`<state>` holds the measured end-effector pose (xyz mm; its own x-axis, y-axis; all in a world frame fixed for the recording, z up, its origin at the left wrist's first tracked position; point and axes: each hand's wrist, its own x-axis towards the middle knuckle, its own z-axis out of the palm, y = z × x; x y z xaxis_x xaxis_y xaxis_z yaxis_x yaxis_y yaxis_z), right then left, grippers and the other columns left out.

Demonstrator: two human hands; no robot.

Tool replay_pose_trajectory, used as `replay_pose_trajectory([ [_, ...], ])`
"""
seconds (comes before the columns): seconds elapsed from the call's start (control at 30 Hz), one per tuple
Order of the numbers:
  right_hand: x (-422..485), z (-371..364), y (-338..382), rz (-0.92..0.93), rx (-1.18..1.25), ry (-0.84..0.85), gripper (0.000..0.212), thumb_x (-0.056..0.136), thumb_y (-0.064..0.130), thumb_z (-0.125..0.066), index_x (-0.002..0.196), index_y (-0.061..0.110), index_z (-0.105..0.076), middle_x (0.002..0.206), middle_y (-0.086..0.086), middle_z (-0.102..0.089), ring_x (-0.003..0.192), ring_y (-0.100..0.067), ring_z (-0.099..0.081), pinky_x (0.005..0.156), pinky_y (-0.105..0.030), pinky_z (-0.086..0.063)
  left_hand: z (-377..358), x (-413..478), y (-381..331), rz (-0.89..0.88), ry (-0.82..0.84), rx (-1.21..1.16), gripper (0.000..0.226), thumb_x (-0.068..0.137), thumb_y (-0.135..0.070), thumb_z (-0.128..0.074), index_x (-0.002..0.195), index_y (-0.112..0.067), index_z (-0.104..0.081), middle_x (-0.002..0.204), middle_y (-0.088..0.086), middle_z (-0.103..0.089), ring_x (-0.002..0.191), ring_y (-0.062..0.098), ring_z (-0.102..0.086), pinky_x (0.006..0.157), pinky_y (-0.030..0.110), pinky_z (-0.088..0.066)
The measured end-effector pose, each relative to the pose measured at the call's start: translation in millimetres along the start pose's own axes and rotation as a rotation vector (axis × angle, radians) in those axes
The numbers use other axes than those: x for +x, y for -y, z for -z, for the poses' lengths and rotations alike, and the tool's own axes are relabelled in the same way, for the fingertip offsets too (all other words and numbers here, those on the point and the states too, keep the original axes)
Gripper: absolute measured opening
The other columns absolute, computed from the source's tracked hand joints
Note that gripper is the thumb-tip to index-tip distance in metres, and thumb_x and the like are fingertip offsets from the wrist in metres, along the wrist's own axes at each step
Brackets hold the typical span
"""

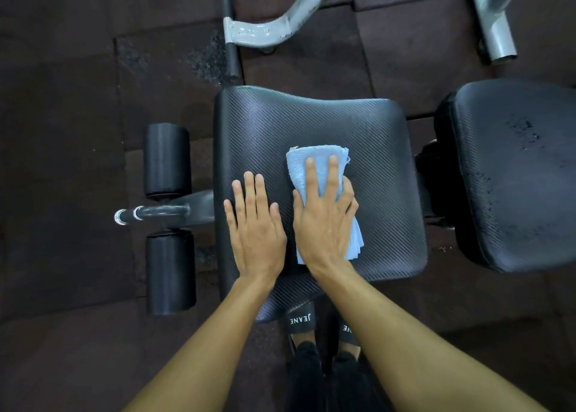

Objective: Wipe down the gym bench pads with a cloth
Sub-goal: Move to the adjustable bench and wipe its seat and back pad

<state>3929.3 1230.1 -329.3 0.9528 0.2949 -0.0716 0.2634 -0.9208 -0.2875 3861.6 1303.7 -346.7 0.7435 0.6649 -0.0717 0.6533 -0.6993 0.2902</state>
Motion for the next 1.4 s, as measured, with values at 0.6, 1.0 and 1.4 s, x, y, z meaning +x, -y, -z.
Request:
replay_pose_trajectory([
  [0.6, 52.6, 141.5, -164.6, -0.064, 0.136, -0.020, 0.046, 0.098, 0.023, -0.051, 0.142, 0.033, -0.042, 0.154, -0.002, -0.034, 0.106, -0.029, -0.044, 0.088, -0.043, -0.043, 46.5, -1.5, -208.9, -0.183, 0.177, -0.182, 0.062, 0.095, -0.042, -0.015, 0.149, -0.019, -0.036, 0.155, -0.001, -0.036, 0.147, 0.016, -0.024, 0.123, 0.038, -0.005],
  [1.0, 126.1, 158.0, -421.5, 0.087, 0.076, 0.055, 0.047, 0.096, 0.027, -0.046, 0.143, 0.028, -0.041, 0.155, -0.006, -0.034, 0.109, -0.030, -0.046, 0.089, -0.045, -0.045, -90.9, -34.6, -428.9, -0.242, 0.170, -0.024, 0.052, 0.097, -0.031, -0.030, 0.144, -0.013, -0.045, 0.152, 0.005, -0.042, 0.142, 0.023, -0.036, 0.118, 0.048, -0.025],
  [1.4, 177.4, 131.3, -430.6, 0.295, 0.000, 0.096, 0.054, 0.103, 0.048, -0.033, 0.154, 0.035, -0.021, 0.165, -0.001, -0.010, 0.150, -0.030, -0.013, 0.121, -0.049, -0.015, -131.1, -30.6, -433.5, -0.145, 0.068, 0.145, 0.056, 0.101, -0.030, -0.025, 0.154, -0.011, -0.021, 0.162, 0.006, -0.017, 0.151, 0.021, -0.009, 0.122, 0.048, -0.007],
])
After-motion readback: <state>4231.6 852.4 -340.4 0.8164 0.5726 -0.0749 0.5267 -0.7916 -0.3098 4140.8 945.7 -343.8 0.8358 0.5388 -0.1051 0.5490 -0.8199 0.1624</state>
